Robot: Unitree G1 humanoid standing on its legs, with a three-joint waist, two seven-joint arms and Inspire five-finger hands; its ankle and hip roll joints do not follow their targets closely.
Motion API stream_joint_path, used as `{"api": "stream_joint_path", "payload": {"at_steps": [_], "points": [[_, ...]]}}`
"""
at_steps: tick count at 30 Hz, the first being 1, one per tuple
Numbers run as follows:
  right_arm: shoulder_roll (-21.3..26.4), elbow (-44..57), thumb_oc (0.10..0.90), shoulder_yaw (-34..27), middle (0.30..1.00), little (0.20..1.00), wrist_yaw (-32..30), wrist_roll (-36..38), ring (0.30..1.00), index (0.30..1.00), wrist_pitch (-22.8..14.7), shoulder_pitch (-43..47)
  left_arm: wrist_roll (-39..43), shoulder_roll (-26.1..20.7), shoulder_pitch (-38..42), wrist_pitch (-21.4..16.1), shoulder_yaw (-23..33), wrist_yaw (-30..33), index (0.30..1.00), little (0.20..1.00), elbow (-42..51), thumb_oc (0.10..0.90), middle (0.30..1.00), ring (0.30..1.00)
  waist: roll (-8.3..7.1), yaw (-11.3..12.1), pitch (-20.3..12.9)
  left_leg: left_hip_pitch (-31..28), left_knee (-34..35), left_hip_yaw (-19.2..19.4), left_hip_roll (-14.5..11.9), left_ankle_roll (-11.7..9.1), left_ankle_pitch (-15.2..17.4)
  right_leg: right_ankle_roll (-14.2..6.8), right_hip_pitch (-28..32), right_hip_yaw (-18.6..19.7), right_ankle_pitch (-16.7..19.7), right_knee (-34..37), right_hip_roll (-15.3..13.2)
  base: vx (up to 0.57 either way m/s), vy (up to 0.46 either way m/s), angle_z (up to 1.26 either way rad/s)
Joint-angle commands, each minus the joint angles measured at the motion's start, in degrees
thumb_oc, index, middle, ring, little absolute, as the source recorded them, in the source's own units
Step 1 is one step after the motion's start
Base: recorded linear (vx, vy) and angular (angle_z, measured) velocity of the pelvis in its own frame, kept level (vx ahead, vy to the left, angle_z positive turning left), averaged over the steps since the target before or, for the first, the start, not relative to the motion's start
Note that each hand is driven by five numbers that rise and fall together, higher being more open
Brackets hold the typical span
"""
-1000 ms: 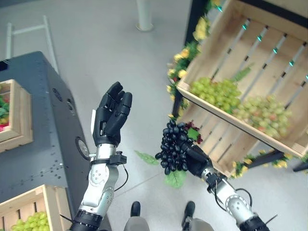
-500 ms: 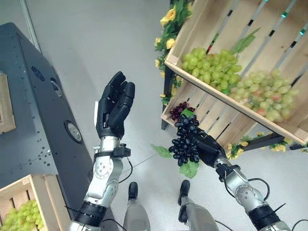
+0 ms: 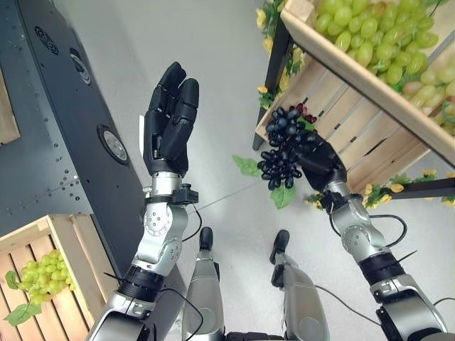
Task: Pick up the fruits from the basket on one side to the basket on the other side
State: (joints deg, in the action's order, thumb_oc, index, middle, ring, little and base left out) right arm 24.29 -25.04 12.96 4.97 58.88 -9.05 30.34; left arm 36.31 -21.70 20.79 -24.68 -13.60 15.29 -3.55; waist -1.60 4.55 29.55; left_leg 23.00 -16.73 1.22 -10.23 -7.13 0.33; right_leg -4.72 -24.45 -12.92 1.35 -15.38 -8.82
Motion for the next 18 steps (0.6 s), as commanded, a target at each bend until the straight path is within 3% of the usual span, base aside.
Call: {"api": "stream_joint_path", "payload": {"at_steps": [1,10,18], "points": [[2.97,5.79,0.4,-5.61,0.3,0.3,-0.03,2.8,0.3,0.3,-9.64,5.98,-2.79,-1.17,4.48,-7.51,-0.01,-1.49,0.9,0.9,6.22,0.8,0.9,0.9,-1.36,0.35,-1.3,8.54,-8.66,-1.71,3.18,1.42,2.22,-0.09,0.92,2.53,-3.22,-4.77,-2.52,-0.03,-0.052,0.11],[4.66,3.78,0.4,-7.85,0.3,0.3,-0.43,3.78,0.3,0.3,-10.66,10.36,-1.37,-0.28,5.44,-6.45,0.16,-4.05,0.9,0.9,5.48,0.8,0.9,0.9,-0.38,0.43,0.24,13.6,-13.68,-2.49,3.99,2.48,4.15,0.09,-5.38,3.62,-4.21,-10.47,-3.23,0.02,-0.001,0.0],[6.41,-1.35,0.4,-11.97,0.3,0.3,-13.69,0.42,0.3,0.3,-16.53,14.66,-0.61,-0.06,7.11,-5.47,-0.48,-3.46,0.9,0.9,4.29,0.8,0.9,0.9,0.71,0.43,0.24,14.11,-12.64,-2.48,4.52,2.92,3.34,-0.06,-6.73,3.68,-4.19,-11.38,-2.68,0.06,-0.017,0.02]]}}
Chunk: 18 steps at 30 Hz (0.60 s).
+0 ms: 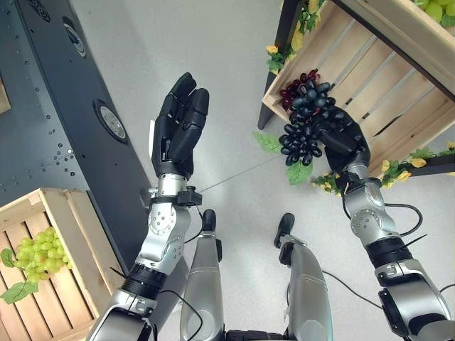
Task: Pick up the fruits from the basket on one side to the basket on the other side
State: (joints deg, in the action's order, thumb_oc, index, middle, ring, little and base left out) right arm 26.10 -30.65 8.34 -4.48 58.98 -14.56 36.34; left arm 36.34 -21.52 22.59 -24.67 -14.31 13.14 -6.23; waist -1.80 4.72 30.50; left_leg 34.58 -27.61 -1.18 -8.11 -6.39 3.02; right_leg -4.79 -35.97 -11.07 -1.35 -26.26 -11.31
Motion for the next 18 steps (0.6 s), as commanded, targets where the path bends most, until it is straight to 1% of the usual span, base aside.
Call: {"api": "stream_joint_path", "payload": {"at_steps": [1,4,5,9,10,13,14,15,18], "points": [[5.08,3.62,0.4,-7.76,0.3,0.3,-5.81,-0.85,0.3,0.3,-11.71,9.36,-0.43,-0.54,5.51,-5.09,-0.07,-1.05,0.9,0.9,7.16,0.8,0.9,0.9,1.02,0.32,-0.7,2.61,-1.47,-0.17,2.51,2.16,0.46,-0.06,4.65,1.78,-1.39,-0.42,-0.16,0.05,-0.02,0.03],[6.13,2.96,0.4,-8.07,0.3,0.3,-9.43,-3.65,0.3,0.3,-13.23,10.86,0.01,-0.76,5.54,-4.89,-0.46,-1.44,0.9,0.9,7.09,0.8,0.9,0.9,1.21,0.46,-0.7,2.77,-0.76,-0.19,2.64,2.23,-0.01,-0.14,4.44,1.66,-1.12,0.01,-0.03,0.04,-0.029,0.01],[7.48,2.65,0.4,-8.46,0.3,0.3,-12.26,-5.21,0.3,0.3,-14.25,12.28,0.36,-0.92,5.43,-4.46,-0.88,-1.78,0.9,0.9,7.42,0.8,0.9,0.9,1.3,0.56,-0.7,2.61,0.23,-0.19,2.85,2.3,-0.49,-0.16,4.66,1.37,-0.88,0.91,0.2,0.05,-0.044,0.0],[9.93,1.94,0.4,-8.74,0.3,0.3,-17.4,-8.0,0.3,0.3,-15.84,14.54,1.52,-1.6,4.68,-4.78,-1.09,-3.27,0.9,0.9,7.26,0.8,0.9,0.9,1.46,0.78,-0.7,2.61,1.45,-0.1,3.03,2.42,-1.15,-0.11,4.56,1.07,-0.63,1.53,0.55,0.04,-0.02,0.01],[10.17,1.79,0.4,-8.96,0.3,0.3,-18.02,-8.23,0.3,0.3,-15.84,14.65,1.68,-1.69,4.62,-4.75,-1.07,-3.42,0.9,0.9,7.2,0.8,0.9,0.9,1.48,0.75,-0.7,2.63,1.45,-0.11,3.03,2.41,-1.15,-0.11,4.54,1.06,-0.62,1.54,0.56,0.04,-0.022,0.0],[11.86,0.07,0.4,-9.54,0.3,0.3,-24.08,-11.85,0.3,0.3,-16.04,15.81,2.75,-2.31,4.58,-4.56,-1.34,-4.15,0.9,0.9,6.97,0.8,0.9,0.9,1.54,0.85,-0.7,2.87,1.36,-0.08,3.11,2.52,-1.06,-0.03,4.41,0.73,-0.65,1.62,0.57,0.02,-0.017,0.0],[12.06,-0.24,0.4,-9.53,0.3,0.3,-24.8,-12.26,0.3,0.3,-15.99,16.03,2.83,-2.35,4.59,-4.41,-1.35,-4.17,0.9,0.9,7.02,0.8,0.9,0.9,1.57,0.9,-0.7,2.89,1.32,-0.09,3.18,2.6,-1.05,-0.02,4.39,0.68,-0.63,1.6,0.56,0.0,0.0,0.0],[12.78,-1.41,0.4,-9.29,0.3,0.3,-27.95,-15.04,0.3,0.3,-15.95,16.69,3.16,-2.52,4.62,-3.91,-1.46,-4.2,0.9,0.9,7.29,0.8,0.9,0.9,1.6,1.01,-0.7,2.96,1.33,-0.07,3.4,2.91,-1.02,-0.01,4.26,0.57,-0.5,1.62,0.55,0.0,0.0,0.0],[14.13,-2.42,0.4,-8.56,0.3,0.3,-32.2,-18.49,0.3,0.3,-14.65,17.52,3.42,-2.86,4.66,-3.47,-1.81,-4.16,0.9,0.9,7.64,0.8,0.9,0.9,1.76,1.07,-0.7,3.3,0.95,-0.03,3.53,3.09,-0.84,-0.02,3.92,0.35,-0.44,1.38,0.36,0.0,0.0,0.0]]}}
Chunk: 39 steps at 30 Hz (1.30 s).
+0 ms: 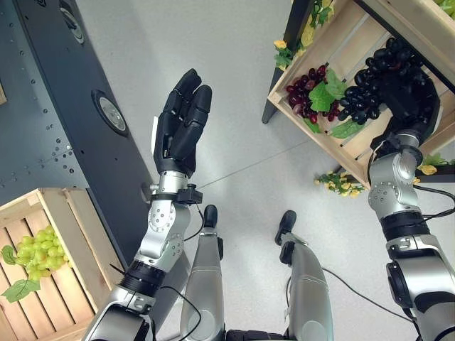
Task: Pick up the fruits from the basket on one side to the basket on the other side
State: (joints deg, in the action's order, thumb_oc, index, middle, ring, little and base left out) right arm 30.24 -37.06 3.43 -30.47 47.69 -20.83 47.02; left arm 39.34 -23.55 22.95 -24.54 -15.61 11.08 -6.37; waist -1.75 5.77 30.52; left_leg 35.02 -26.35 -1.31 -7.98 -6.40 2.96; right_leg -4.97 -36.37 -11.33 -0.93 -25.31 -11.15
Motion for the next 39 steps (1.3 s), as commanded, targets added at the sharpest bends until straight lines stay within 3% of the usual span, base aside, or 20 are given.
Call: {"api": "stream_joint_path", "payload": {"at_steps": [1,4,5,6,7,8,12,17,18,22,27,30,32,36,39], "points": [[10.54,3.11,0.4,-3.35,0.3,0.3,-6.59,-8.06,0.3,0.3,-6.68,7.05,0.79,-1.0,4.29,-3.48,-0.77,-2.04,0.9,0.9,7.75,0.8,0.9,0.9,1.84,0.04,-0.72,3.12,-0.61,0.13,3.45,3.19,-0.63,0.11,3.96,0.56,-0.83,0.08,0.0,0.0,0.0,0.0],[11.35,0.91,0.4,-2.03,0.3,0.3,-7.62,-9.44,0.3,0.3,-3.8,6.93,1.26,-1.3,4.02,-3.42,-1.0,-2.2,0.9,0.9,7.7,0.8,0.9,0.9,1.89,0.16,-0.72,3.61,-1.01,0.18,3.28,3.39,-0.55,0.13,3.45,0.35,-0.79,-0.31,-0.35,0.0,0.0,0.0],[11.44,0.58,0.508,-1.52,0.462,0.462,-8.08,-8.44,0.462,0.462,-3.4,6.59,1.06,-1.29,3.8,-3.56,-1.06,-2.24,0.9,0.9,7.91,0.8,0.9,0.9,1.84,0.18,-0.72,3.79,-1.02,0.21,3.25,3.49,-0.52,0.18,3.33,0.17,-0.76,-0.19,-0.39,0.0,0.0,0.0],[11.3,0.32,0.555,-1.64,0.533,0.533,-8.34,-7.51,0.533,0.533,-3.45,6.3,1.11,-1.39,3.75,-3.45,-1.02,-2.17,0.9,0.9,8.3,0.8,0.9,0.9,1.84,0.23,-0.72,3.87,-0.98,0.27,3.29,3.59,-0.5,0.16,3.27,-0.01,-0.7,-0.1,-0.42,0.0,0.0,0.0],[11.16,0.18,0.72,-1.72,0.78,0.78,-8.36,-7.03,0.78,0.78,-3.43,6.21,1.14,-1.43,3.74,-3.5,-1.05,-2.12,0.9,0.9,8.38,0.8,0.9,0.9,1.85,0.26,-0.72,4.0,-1.04,0.25,3.32,3.61,-0.47,0.12,3.12,-0.05,-0.66,-0.17,-0.46,0.0,0.0,0.0],[11.02,-0.08,0.8,-1.81,0.9,0.9,-8.41,-6.51,0.9,0.9,-3.14,6.14,1.16,-1.44,3.78,-3.53,-1.08,-2.03,0.9,0.9,8.37,0.8,0.9,0.9,1.86,0.29,-0.72,4.19,-1.15,0.24,3.35,3.62,-0.43,0.08,2.95,-0.08,-0.64,-0.27,-0.51,0.0,0.0,0.0],[9.54,-2.87,0.8,-1.58,0.9,0.9,-11.56,-7.11,0.9,0.9,-4.38,6.68,0.48,-0.7,4.61,-3.23,-1.73,-1.3,0.9,0.9,7.85,0.8,0.9,0.9,2.2,0.54,-0.72,4.97,-0.91,0.35,3.6,3.94,-0.51,-0.13,2.0,-0.33,-0.39,-0.24,-0.86,0.0,0.0,0.0],[9.39,-6.23,0.8,-0.64,0.9,0.9,-11.99,-5.77,0.9,0.9,-2.54,8.52,0.29,-0.69,5.3,-3.76,-2.35,-0.74,0.9,0.9,7.42,0.8,0.9,0.9,2.7,0.8,-0.72,5.67,-0.65,0.47,4.06,4.15,-0.5,-0.3,0.66,-0.33,-0.38,-0.89,-1.07,-0.01,0.006,0.03],[9.21,-7.26,0.8,-0.5,0.9,0.9,-10.9,-3.56,0.9,0.9,-0.41,8.75,0.34,-0.62,5.63,-3.77,-2.25,-0.82,0.9,0.9,7.06,0.8,0.9,0.9,2.65,0.87,-0.72,5.71,-0.53,0.53,4.21,4.26,-0.52,-0.38,0.45,-0.36,-0.25,-0.9,-1.12,-0.01,0.004,0.05],[9.17,-8.76,0.8,0.06,0.9,0.9,-8.06,0.83,0.9,0.9,1.72,8.35,0.51,-0.96,5.95,-3.25,-2.21,-0.88,0.9,0.9,7.44,0.8,0.9,0.9,2.52,0.95,-0.72,5.91,-0.48,0.55,4.48,4.49,-0.53,-0.42,0.13,-0.41,-0.1,-0.91,-1.22,-0.01,-0.007,0.05],[9.15,-9.4,0.8,-0.39,0.9,0.9,-11.13,0.45,0.9,0.9,3.81,7.37,0.28,-1.24,5.78,-3.82,-1.92,-1.19,0.9,0.9,7.21,0.8,0.9,0.9,2.17,0.86,-0.72,4.74,0.27,0.74,4.44,4.62,-0.45,-0.68,1.06,-0.45,0.12,-0.31,-1.15,0.01,-0.001,0.02],[8.59,-9.13,0.8,-1.29,0.9,0.9,-14.12,1.03,0.9,0.9,0.4,7.28,0.14,-1.06,5.63,-4.08,-1.79,-0.26,0.9,0.9,7.43,0.8,0.9,0.9,1.94,0.83,-0.72,3.75,0.55,0.73,4.49,4.74,-0.26,-0.81,2.04,-0.27,0.26,0.18,-0.85,0.01,0.047,0.0],[6.88,-4.73,0.8,-1.89,0.9,0.9,-11.11,1.66,0.9,0.9,-1.79,6.35,-0.75,-0.61,5.24,-4.08,-1.87,0.6,0.9,0.9,8.01,0.8,0.9,0.9,1.49,0.75,-0.72,2.5,0.91,0.7,4.56,4.9,-0.05,-0.87,3.61,-0.16,0.34,1.17,-0.51,0.04,0.069,0.0],[3.87,8.04,0.8,-1.85,0.9,0.9,-0.44,2.73,0.9,0.9,-2.51,2.09,-2.26,-0.1,3.34,-4.85,-0.9,2.06,0.9,0.9,9.25,0.8,0.9,0.9,0.69,0.58,-0.72,-1.26,3.85,1.03,4.68,5.08,-0.64,-1.22,7.57,-0.17,1.02,4.61,-0.18,0.03,0.111,-0.01],[-0.49,20.19,0.8,-2.52,0.9,0.9,11.94,3.41,0.9,0.9,-4.6,-5.39,-3.42,0.26,1.36,-6.62,1.22,1.99,0.9,0.9,9.07,0.8,0.9,0.9,-0.43,0.16,-0.72,-5.39,6.48,1.55,4.87,5.14,-0.89,-1.92,12.07,0.09,1.84,8.25,-0.4,0.04,0.135,-0.02]]}}
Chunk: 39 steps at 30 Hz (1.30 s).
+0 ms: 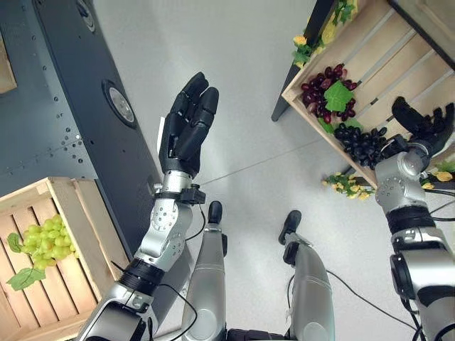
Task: Pick up the fruits from the basket on one side to the basket on the other side
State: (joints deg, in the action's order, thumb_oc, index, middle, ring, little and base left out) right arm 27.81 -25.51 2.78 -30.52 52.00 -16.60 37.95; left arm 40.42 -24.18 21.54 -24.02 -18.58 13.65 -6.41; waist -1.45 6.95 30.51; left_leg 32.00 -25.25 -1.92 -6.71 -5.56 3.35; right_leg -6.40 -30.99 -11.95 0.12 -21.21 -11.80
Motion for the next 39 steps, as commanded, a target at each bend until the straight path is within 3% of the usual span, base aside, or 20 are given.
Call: {"api": "stream_joint_path", "payload": {"at_steps": [1,5,10,14,15,17,20,21,23,26,29,31,35,39], "points": [[1.15,9.75,0.8,-1.94,0.9,0.9,13.31,-1.11,0.9,0.9,-9.21,2.74,-4.52,0.93,2.67,-7.3,4.47,-0.75,0.9,0.9,8.85,0.8,0.9,0.9,-0.92,-1.05,-0.72,-3.07,5.71,2.27,3.63,4.28,-1.23,-0.68,7.5,0.7,0.95,4.75,0.08,0.03,0.156,-0.02],[-4.01,15.63,0.8,-1.51,0.9,0.9,16.98,-5.43,0.9,0.9,-11.02,-1.97,-5.31,1.28,2.34,-6.85,5.96,-1.42,0.9,0.9,8.59,0.8,0.9,0.9,-2.82,-0.45,-1.09,-9.03,7.62,2.72,4.41,4.76,-0.35,-2.02,14.49,0.44,2.77,9.08,-1.64,0.05,0.181,0.1],[-9.47,21.6,0.8,-0.2,0.9,0.9,22.39,-4.45,0.9,0.9,-9.57,-10.67,-5.34,1.01,-2.28,-6.59,6.82,-2.13,0.9,0.9,10.5,0.8,0.9,0.9,-4.44,0.12,-4.84,-13.15,9.83,2.84,5.54,5.31,1.03,-3.27,20.3,0.53,6.4,15.42,-3.78,0.11,0.211,0.16],[-12.97,25.21,0.8,4.49,0.9,0.9,35.35,2.53,0.9,0.9,-4.09,-18.87,-7.25,0.8,-6.99,-6.93,7.35,-3.46,0.9,0.9,11.4,0.8,0.9,0.9,-5.34,0.95,-8.44,-17.39,12.62,3.49,6.65,6.22,2.02,-4.73,23.54,0.46,10.25,18.43,-6.54,0.08,0.201,0.15],[-13.16,25.17,0.8,4.9,0.9,0.9,36.1,3.25,0.9,0.9,-3.7,-19.55,-7.31,0.86,-7.17,-6.96,7.31,-3.52,0.9,0.9,11.33,0.8,0.9,0.9,-5.33,0.98,-8.74,-17.72,12.83,3.38,6.74,6.3,2.06,-4.77,23.7,0.55,10.41,18.35,-6.69,0.07,0.238,0.08],[-14.11,24.66,0.8,7.75,0.9,0.9,43.28,8.75,0.9,0.9,0.39,-22.62,-7.08,1.34,-8.76,-7.37,7.67,-4.23,0.9,0.9,11.23,0.8,0.9,0.9,-5.22,1.27,-10.78,-19.87,14.57,2.63,7.26,6.91,2.11,-4.89,23.83,1.23,11.19,16.26,-7.06,0.08,0.182,0.04],[-14.32,24.23,0.8,11.31,0.9,0.9,51.66,11.58,0.9,0.9,5.06,-25.9,-7.6,1.16,-10.16,-6.69,8.13,-4.97,0.9,0.9,11.58,0.8,0.9,0.9,-4.94,1.11,-12.97,-21.94,16.55,1.43,7.46,7.71,1.6,-4.45,23.37,3.17,9.54,12.03,-4.9,0.08,0.052,0.01],[-13.39,24.57,0.8,12.69,0.9,0.9,53.69,13.02,0.9,0.9,7.3,-27.49,-7.33,1.01,-10.83,-5.96,8.06,-5.73,0.9,0.9,11.61,0.8,0.9,0.9,-4.75,0.72,-14.1,-22.42,16.97,0.5,7.64,7.97,1.27,-4.0,23.72,4.31,7.21,11.45,-2.89,0.14,-0.068,0.17],[-12.23,24.54,0.8,14.28,0.9,0.9,57.3,13.09,0.9,0.9,8.62,-31.25,-6.84,0.7,-12.21,-5.1,8.27,-7.52,0.9,0.9,11.89,0.8,0.9,0.9,-4.74,0.23,-15.81,-23.55,18.06,-1.2,8.28,8.14,0.79,-3.63,25.55,5.4,5.23,13.91,-0.57,0.18,-0.139,0.45],[-10.54,24.46,0.8,15.34,0.9,0.9,61.97,11.73,0.9,0.9,11.26,-33.84,-6.93,0.59,-13.88,-4.89,8.26,-8.27,0.9,0.9,11.34,0.8,0.9,0.9,-4.6,-0.66,-17.38,-25.66,20.76,-2.09,8.45,7.84,-0.03,-3.99,26.54,7.29,6.61,19.85,0.62,0.14,-0.188,0.65],[-9.24,24.15,0.8,15.55,0.9,0.9,63.7,10.04,0.9,0.9,12.44,-36.07,-6.78,0.53,-14.26,-4.69,8.23,-10.49,0.9,0.9,9.5,0.8,0.9,0.9,-3.75,-2.66,-18.44,-27.52,23.87,-4.44,8.3,7.84,-1.54,-3.86,26.37,12.76,7.09,21.64,2.92,0.1,-0.276,0.6],[-9.22,23.01,0.8,14.55,0.9,0.9,62.29,8.62,0.9,0.9,12.21,-37.82,-6.65,-0.02,-14.98,-4.15,8.86,-12.21,0.9,0.9,8.7,0.8,0.9,0.9,-3.18,-3.59,-19.09,-28.27,24.47,-5.88,8.14,7.63,-2.14,-2.8,26.49,14.19,4.26,19.08,5.38,0.08,-0.355,1.01],[-7.59,25.0,0.8,13.07,0.9,0.9,62.27,7.49,0.9,0.9,14.96,-41.22,-6.61,-0.04,-19.14,-4.33,10.92,-10.27,0.9,0.9,9.72,0.8,0.9,0.9,-3.08,-3.53,-20.14,-28.78,25.57,-6.34,6.34,5.63,-4.1,0.0,28.65,10.57,1.29,19.11,6.95,0.01,-0.412,0.91],[-7.07,24.19,0.8,14.61,0.9,0.9,60.35,4.65,0.9,0.9,14.99,-39.17,-4.47,0.7,-19.19,-6.25,12.28,-8.3,0.9,0.9,8.5,0.8,0.9,0.9,-2.22,-2.71,-19.47,-27.88,27.63,-6.61,2.53,2.05,-8.67,3.07,31.36,6.74,-1.45,19.41,9.97,-0.03,-0.4,0.4]]}}
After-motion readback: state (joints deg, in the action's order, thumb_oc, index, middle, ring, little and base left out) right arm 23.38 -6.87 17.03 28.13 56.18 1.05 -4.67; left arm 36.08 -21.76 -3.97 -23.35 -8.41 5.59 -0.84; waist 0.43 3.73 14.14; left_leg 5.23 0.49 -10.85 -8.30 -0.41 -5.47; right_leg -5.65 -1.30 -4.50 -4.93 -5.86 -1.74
